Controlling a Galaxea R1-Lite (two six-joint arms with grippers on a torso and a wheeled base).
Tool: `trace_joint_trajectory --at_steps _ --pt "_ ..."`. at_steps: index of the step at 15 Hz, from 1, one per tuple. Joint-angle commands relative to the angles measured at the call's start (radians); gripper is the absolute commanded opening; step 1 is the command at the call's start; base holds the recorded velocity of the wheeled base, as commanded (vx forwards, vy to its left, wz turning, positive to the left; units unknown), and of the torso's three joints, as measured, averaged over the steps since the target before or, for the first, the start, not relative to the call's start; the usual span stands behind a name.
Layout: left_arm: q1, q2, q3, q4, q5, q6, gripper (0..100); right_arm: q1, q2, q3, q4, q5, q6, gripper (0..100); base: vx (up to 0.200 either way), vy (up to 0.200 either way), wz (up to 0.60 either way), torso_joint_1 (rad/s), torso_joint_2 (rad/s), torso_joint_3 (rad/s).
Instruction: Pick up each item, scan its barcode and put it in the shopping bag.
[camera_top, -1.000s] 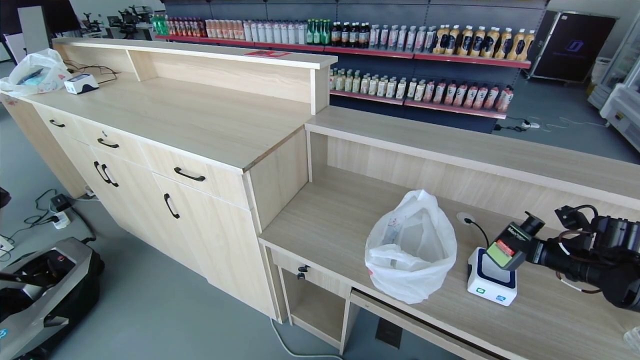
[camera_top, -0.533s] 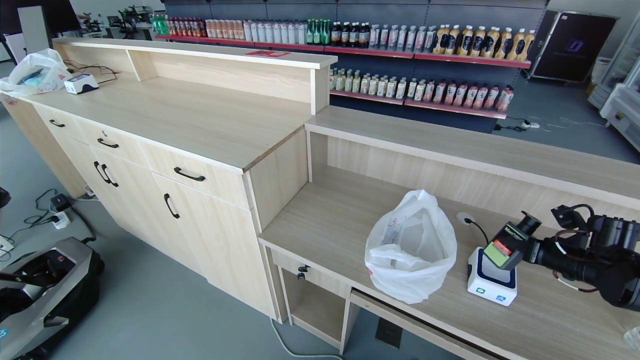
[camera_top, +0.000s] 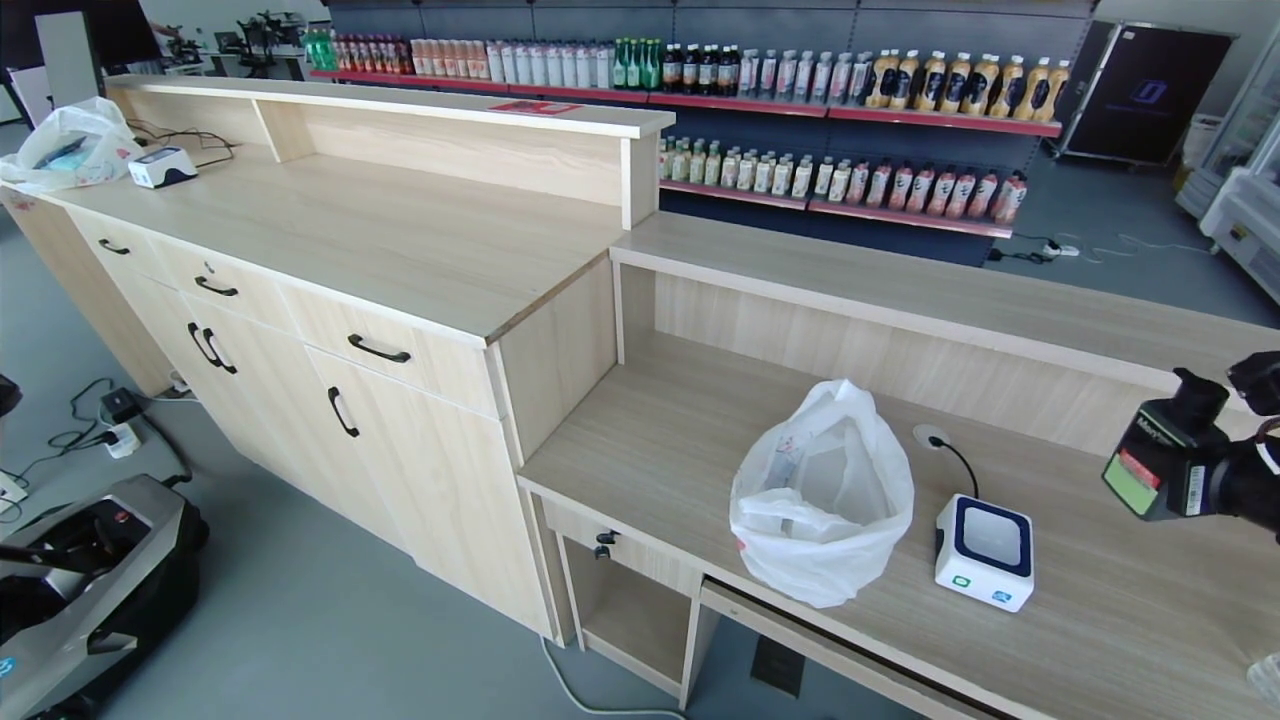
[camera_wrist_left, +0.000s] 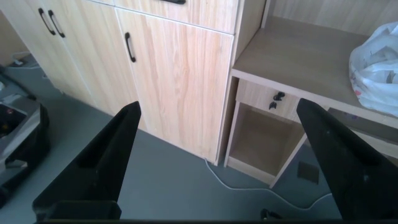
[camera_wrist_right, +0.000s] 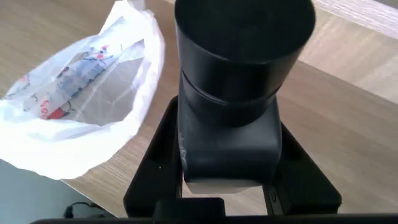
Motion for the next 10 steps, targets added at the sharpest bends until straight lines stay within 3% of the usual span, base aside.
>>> trace_joint_trajectory --at_steps 1,4,9,10 --pt "0.0 0.0 0.0 0.0 0.0 0.0 100 -0.053 -0.259 0.058 0.114 -0.168 -0.124 0 0.0 0.0 0.0 0.0 0.0 0.0" --pt "0.0 0.0 0.0 0.0 0.0 0.0 100 -0.029 -0.312 0.062 0.028 -0.175 -0.159 0 0.0 0.0 0.0 0.0 0.0 0.0" --pt "0.0 0.0 0.0 0.0 0.0 0.0 100 0.137 -0.181 0.047 -0.231 -0.269 -0.179 0 0.0 0.0 0.6 -0.001 0.0 0.002" --pt "0.0 0.0 0.0 0.0 0.0 0.0 100 0.171 -0.118 0.047 -0.271 -0.263 -0.165 0 0.0 0.0 0.0 0.0 0.0 0.0"
